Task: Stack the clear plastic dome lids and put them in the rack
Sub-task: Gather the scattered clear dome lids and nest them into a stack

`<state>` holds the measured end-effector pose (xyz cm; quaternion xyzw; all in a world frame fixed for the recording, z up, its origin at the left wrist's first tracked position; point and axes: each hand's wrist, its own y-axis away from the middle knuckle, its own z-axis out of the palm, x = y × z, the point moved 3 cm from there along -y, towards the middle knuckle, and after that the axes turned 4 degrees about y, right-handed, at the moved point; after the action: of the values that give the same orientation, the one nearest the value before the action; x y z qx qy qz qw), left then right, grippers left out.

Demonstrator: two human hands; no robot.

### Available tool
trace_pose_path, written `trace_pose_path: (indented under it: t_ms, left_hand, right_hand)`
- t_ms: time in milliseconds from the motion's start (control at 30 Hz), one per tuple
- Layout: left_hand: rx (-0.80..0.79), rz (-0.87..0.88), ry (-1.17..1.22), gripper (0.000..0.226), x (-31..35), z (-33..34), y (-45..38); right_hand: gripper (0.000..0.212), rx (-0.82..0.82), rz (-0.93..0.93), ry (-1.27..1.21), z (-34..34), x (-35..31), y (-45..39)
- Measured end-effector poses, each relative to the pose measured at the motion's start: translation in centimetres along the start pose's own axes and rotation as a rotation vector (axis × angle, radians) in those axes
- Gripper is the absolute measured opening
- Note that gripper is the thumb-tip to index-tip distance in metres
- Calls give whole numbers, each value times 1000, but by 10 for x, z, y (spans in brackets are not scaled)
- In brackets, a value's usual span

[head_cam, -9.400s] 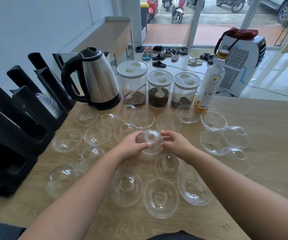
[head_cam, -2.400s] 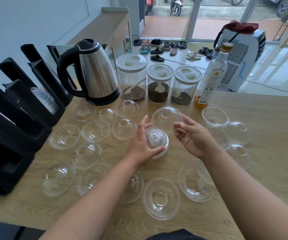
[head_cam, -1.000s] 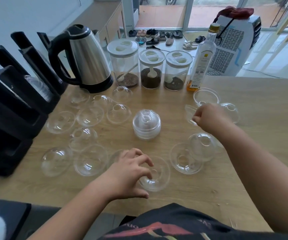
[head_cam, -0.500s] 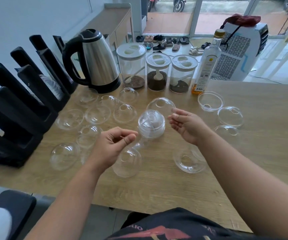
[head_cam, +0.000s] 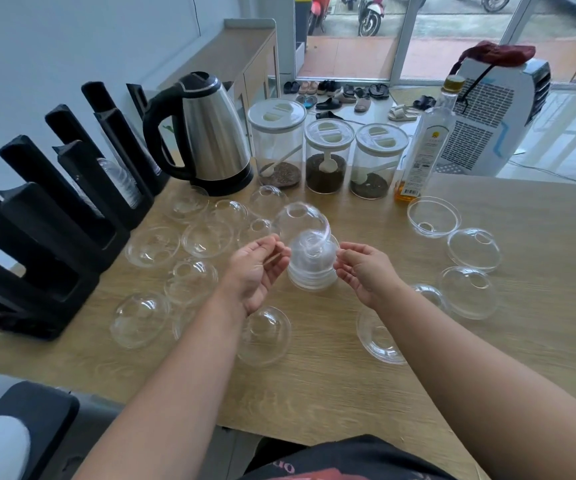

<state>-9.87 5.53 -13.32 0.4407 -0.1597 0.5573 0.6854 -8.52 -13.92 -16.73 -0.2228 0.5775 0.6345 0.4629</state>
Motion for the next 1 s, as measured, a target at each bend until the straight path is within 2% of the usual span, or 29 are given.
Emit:
trace_pose_path:
  t_ms: [200,367,467,633,733,833,1000]
  left_hand:
    - [66,-12,-212,7,-22,-11,-18]
    - [139,46,-278,7,-32,-13,-25]
    - [159,75,-356,7,-34,-16,-30]
    - [204,157,-522,6,-33,-18,-30]
    - [176,217,-637,15,-34,-16,-27]
    - [119,281,-766,31,-33,-13,-24]
    - [87,339,-937,34,-28,-13,-24]
  right_hand:
    - [20,36,-35,108,1,4,-3]
    - [23,69,-71,206,2,4,-5]
    - [18,84,-159,330,5,-5,-2]
    - [12,31,-416,588,17,-20,-1]
    - [15,18,-480,767,22,-20,-4]
    - [12,33,-492,801,21,-19,-8]
    - [13,7,-395,707,16,-15,-13]
